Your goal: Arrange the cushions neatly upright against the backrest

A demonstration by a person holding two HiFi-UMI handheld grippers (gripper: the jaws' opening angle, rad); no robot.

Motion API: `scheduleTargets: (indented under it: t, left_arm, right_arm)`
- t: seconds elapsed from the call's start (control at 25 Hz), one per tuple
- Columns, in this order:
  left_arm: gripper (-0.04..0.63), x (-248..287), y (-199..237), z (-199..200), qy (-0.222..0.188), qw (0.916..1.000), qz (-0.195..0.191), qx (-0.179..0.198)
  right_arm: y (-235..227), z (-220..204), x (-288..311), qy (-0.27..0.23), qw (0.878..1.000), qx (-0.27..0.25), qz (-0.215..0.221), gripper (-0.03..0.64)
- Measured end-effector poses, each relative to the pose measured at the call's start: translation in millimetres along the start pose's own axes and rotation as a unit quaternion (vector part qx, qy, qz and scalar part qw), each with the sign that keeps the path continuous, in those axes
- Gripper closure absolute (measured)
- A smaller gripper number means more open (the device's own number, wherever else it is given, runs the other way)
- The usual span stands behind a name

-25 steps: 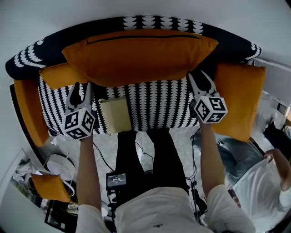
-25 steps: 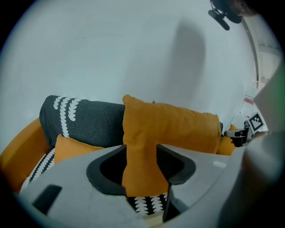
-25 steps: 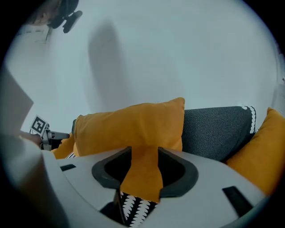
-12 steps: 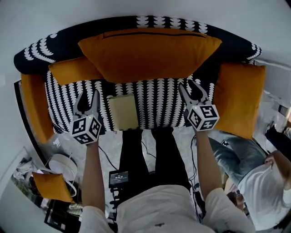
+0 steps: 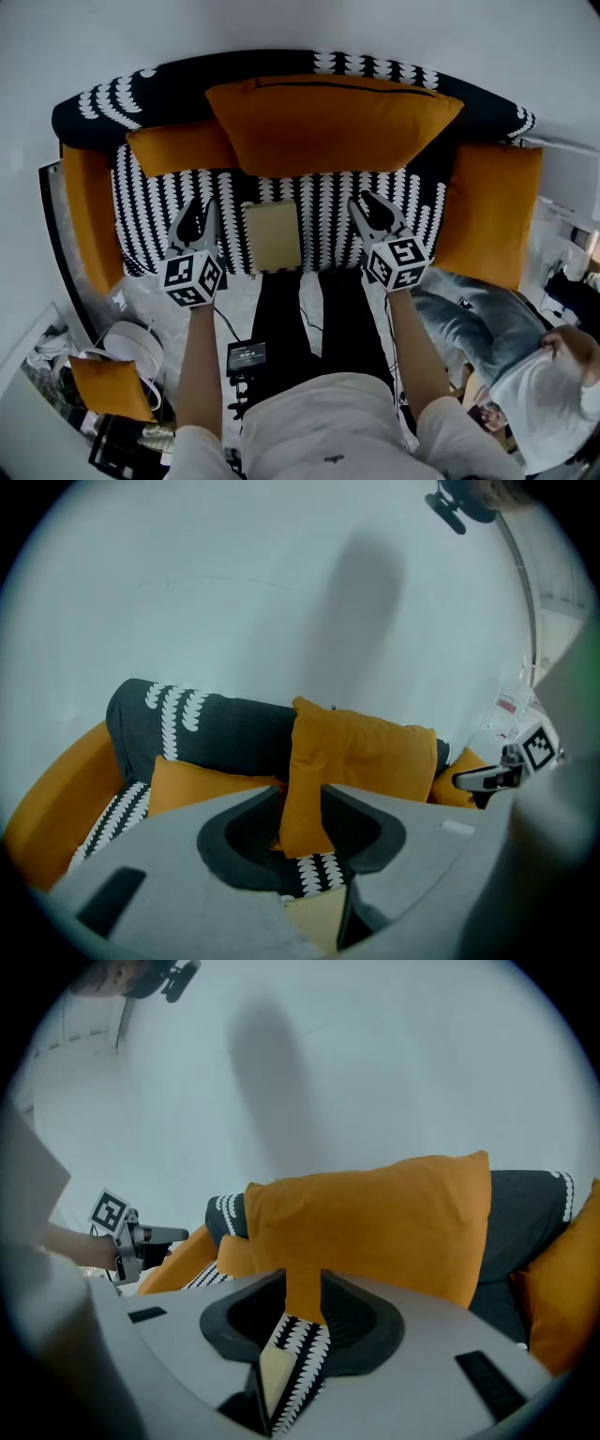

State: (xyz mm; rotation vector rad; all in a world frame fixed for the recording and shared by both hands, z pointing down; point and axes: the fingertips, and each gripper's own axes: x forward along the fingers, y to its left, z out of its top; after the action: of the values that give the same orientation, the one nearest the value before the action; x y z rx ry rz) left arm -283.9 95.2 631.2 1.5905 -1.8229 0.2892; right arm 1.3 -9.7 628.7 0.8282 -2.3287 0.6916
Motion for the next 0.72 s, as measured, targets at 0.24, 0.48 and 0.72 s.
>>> scheduleTargets:
  t: [0.24,0.48,0.72]
  left_arm:
    - [0.517,-41.6,-2.5,16.4,-0.008,0.9993,-0.036,-0.008]
    - [0.579,-52.1,5.8,19.2,-0.008,0.9964,-0.084,-0.013]
    - [0.581,-24.7,48.3,2.7,0.043,0.9974,-0.057,0.007]
  right_arm:
    - [54.5,14.4,-9.7,0.013,0.999,-0.026,0.019,0.557]
    - [97.0,22.6,-3.4,0.022,0.999,-0.025,0.043,0.594]
    - [131.9,20.6,8.1,0.036,0.997,-0.026,0.064,0.606]
